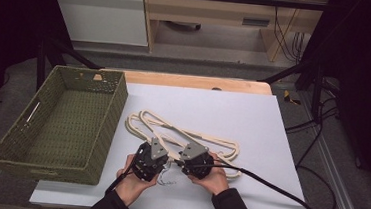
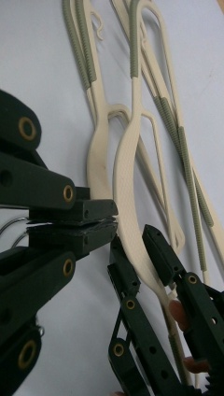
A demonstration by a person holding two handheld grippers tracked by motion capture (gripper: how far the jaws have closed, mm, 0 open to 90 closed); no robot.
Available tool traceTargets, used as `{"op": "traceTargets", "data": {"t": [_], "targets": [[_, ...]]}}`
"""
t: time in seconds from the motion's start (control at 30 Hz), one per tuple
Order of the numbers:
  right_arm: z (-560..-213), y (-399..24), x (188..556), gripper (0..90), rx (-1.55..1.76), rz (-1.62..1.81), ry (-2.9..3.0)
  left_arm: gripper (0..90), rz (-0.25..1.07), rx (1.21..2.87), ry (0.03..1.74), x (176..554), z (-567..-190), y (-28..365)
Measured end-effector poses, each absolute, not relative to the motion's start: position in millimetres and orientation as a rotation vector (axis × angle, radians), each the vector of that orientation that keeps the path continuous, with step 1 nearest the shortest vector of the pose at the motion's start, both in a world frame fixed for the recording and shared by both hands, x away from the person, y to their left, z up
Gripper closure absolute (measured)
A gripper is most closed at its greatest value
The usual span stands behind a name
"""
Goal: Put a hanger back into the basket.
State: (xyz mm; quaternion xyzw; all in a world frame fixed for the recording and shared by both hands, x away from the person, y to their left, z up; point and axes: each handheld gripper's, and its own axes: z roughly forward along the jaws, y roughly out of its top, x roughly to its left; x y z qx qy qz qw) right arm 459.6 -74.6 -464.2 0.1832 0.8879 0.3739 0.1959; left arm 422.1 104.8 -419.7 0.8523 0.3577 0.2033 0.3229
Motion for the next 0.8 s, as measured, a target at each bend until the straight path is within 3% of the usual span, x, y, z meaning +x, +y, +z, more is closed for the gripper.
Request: {"op": "traceTargets", "data": {"t": [0.17, 0.33, 0.6, 0.8], "targets": [[-462, -75, 457, 71.4, 0.484, 1.044, 2.487, 84.9, 0.528, 2.191, 0.934, 421, -416, 108], [-456, -79, 456, 73.3, 0.468, 1.043, 2.456, 61.2, 0.524, 2.062, 0.896, 415, -396, 120], [-438, -90, 455, 78.4, 0.478, 1.060, 2.395, 32.2, 0.545, 1.872, 0.788, 403, -358, 151], [-423, -102, 456, 82.9, 0.516, 1.053, 2.341, 26.8, 0.555, 1.828, 0.793, 407, -352, 171]]}}
